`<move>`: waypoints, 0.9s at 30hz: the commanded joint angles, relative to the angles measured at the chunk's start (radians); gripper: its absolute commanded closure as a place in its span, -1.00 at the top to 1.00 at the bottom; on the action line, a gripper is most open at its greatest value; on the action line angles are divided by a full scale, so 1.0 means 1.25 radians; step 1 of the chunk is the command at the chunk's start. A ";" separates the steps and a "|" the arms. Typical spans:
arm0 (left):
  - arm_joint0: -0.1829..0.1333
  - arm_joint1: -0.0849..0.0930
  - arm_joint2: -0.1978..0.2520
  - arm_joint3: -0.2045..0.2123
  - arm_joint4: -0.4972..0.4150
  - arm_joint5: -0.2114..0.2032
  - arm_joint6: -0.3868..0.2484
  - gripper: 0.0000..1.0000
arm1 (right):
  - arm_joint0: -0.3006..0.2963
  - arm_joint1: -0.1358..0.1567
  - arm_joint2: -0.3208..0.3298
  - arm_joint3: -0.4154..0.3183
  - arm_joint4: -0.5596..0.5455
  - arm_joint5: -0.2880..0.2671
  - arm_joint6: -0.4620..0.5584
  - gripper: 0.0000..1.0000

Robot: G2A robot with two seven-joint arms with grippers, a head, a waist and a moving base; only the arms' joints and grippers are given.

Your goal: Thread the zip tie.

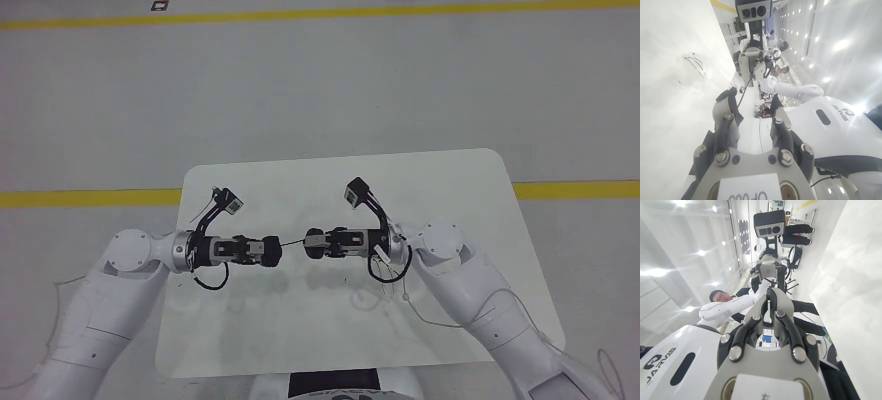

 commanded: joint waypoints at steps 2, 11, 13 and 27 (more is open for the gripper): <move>0.000 0.000 0.002 0.000 -0.013 0.000 0.000 1.00 | -0.001 -0.003 -0.008 -0.003 0.021 -0.001 0.000 -1.00; -0.007 -0.004 0.007 -0.001 -0.021 0.000 -0.001 1.00 | 0.005 -0.011 -0.029 0.010 0.047 -0.003 -0.017 -1.00; -0.007 -0.004 0.007 -0.001 -0.021 0.000 -0.001 1.00 | 0.005 -0.011 -0.029 0.010 0.047 -0.003 -0.017 -1.00; 0.002 -0.012 0.012 0.002 -0.071 0.000 0.036 1.00 | -0.018 -0.014 -0.021 -0.011 0.089 -0.011 -0.068 -1.00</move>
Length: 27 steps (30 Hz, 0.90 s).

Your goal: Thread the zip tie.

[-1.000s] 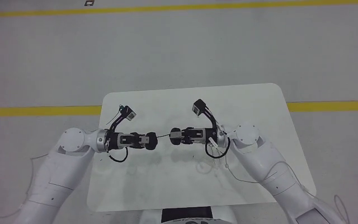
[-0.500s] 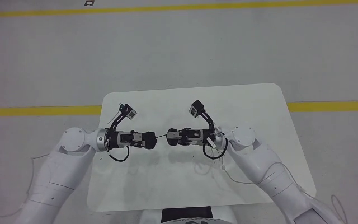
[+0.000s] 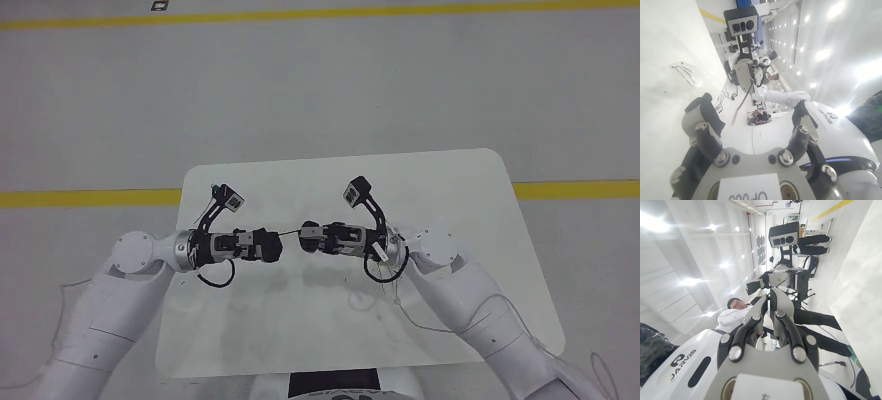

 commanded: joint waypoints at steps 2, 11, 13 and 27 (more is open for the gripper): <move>0.000 0.000 0.000 0.000 0.001 0.000 0.000 1.00 | 0.001 0.000 -0.001 -0.001 -0.002 0.002 0.001 -1.00; 0.005 -0.001 0.007 -0.013 0.002 0.003 0.026 1.00 | -0.014 -0.003 -0.003 -0.019 0.025 0.003 -0.015 -1.00; 0.005 -0.001 0.008 -0.013 -0.006 0.000 0.020 1.00 | -0.015 -0.004 -0.007 -0.021 0.030 0.002 -0.014 -1.00; -0.001 -0.003 0.014 -0.005 -0.027 0.000 0.008 -0.20 | -0.002 -0.009 -0.028 -0.012 -0.019 0.019 -0.029 -1.00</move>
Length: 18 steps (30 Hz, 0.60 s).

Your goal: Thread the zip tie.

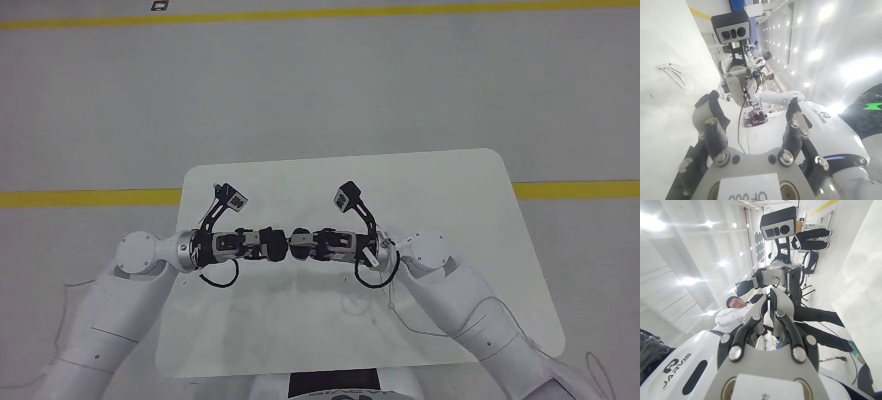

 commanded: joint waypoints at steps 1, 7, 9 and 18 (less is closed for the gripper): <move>-0.001 0.000 0.001 0.003 -0.001 0.000 -0.001 -0.24 | 0.001 0.000 0.000 0.001 -0.004 0.001 -0.002 -1.00; -0.004 -0.001 0.002 0.013 -0.001 0.000 0.001 -0.48 | 0.004 0.002 0.005 0.003 -0.026 0.008 -0.003 -1.00; -0.006 -0.001 0.003 0.015 -0.001 0.000 0.001 -0.52 | 0.004 0.002 0.007 0.001 -0.030 0.010 -0.002 -1.00; -0.015 -0.003 0.012 0.026 -0.002 0.000 0.002 -0.60 | 0.006 0.004 0.013 -0.002 -0.033 0.015 0.010 -1.00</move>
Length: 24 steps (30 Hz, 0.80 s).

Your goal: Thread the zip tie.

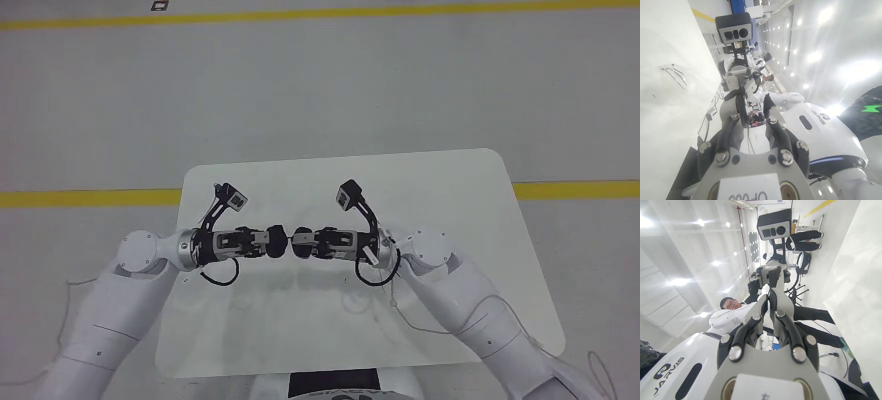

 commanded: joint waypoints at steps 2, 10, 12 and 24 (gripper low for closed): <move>-0.003 -0.001 0.003 0.004 0.001 0.000 0.000 -0.62 | 0.001 0.000 0.001 -0.002 0.000 0.001 0.004 -1.00; -0.008 -0.002 0.010 0.010 0.003 0.000 0.002 -0.72 | 0.004 0.000 0.000 0.003 -0.002 0.004 0.011 -1.00; -0.009 -0.002 0.011 0.011 0.004 0.000 0.002 -0.76 | 0.005 0.000 -0.001 0.004 -0.001 0.004 0.012 -1.00; -0.009 -0.001 0.017 0.012 0.009 0.000 0.000 -1.00 | 0.006 -0.001 -0.003 0.005 0.003 0.004 0.014 -1.00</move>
